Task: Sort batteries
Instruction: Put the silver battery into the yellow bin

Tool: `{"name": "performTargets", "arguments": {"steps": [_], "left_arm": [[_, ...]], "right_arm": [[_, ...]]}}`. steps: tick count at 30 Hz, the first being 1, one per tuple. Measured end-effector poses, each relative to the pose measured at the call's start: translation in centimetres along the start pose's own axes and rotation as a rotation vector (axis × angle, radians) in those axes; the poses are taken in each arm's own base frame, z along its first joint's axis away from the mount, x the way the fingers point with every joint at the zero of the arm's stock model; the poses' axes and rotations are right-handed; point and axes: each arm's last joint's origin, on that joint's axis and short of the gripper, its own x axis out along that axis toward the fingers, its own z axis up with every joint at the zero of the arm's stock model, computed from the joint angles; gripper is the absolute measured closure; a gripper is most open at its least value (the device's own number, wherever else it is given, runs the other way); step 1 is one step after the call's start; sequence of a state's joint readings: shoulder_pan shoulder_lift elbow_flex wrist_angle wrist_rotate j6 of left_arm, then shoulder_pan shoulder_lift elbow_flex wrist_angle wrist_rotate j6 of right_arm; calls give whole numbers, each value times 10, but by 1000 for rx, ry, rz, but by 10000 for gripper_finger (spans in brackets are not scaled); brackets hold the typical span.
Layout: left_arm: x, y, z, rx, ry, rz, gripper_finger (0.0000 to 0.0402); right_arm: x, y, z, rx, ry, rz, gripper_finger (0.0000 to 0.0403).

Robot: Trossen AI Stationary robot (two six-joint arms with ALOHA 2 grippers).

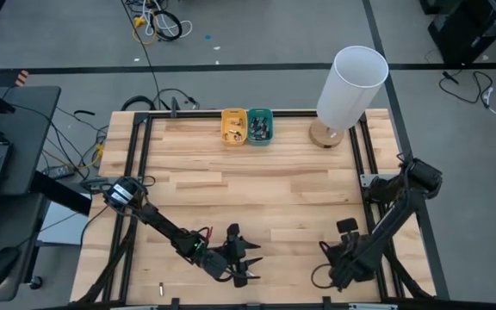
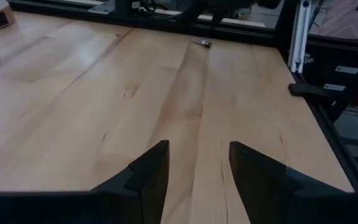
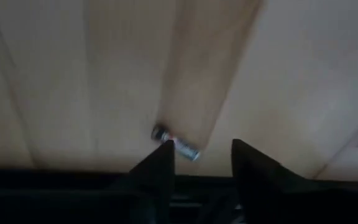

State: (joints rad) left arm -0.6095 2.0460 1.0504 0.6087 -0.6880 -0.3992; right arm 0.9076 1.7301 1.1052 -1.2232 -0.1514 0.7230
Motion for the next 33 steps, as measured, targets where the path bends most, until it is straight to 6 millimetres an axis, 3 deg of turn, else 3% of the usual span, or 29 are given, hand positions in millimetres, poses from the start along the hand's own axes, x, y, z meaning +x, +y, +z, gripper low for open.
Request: {"name": "performTargets", "arguments": {"steps": [4,8,14,20,24,28,33], "left_arm": [[0,1,-1,12,1,26,218],[0,2,-2,22,10,36,218],[0,5,-5,46,24,74,218],[0,5,-5,67,26,89,218],[-1,12,-16,141,111,140,218],[-2,14,-19,75,129,168,218],[-6,14,-19,138,169,168,218]], "right_arm": [[24,12,-6,-155,107,-15,213],[35,21,-9,-249,141,-38,167],[51,25,-3,-333,91,-46,150],[54,17,4,-430,125,-53,213],[51,8,11,-439,130,-38,296],[50,-3,20,-365,131,-16,382],[46,-9,28,-325,123,-4,382]]}}
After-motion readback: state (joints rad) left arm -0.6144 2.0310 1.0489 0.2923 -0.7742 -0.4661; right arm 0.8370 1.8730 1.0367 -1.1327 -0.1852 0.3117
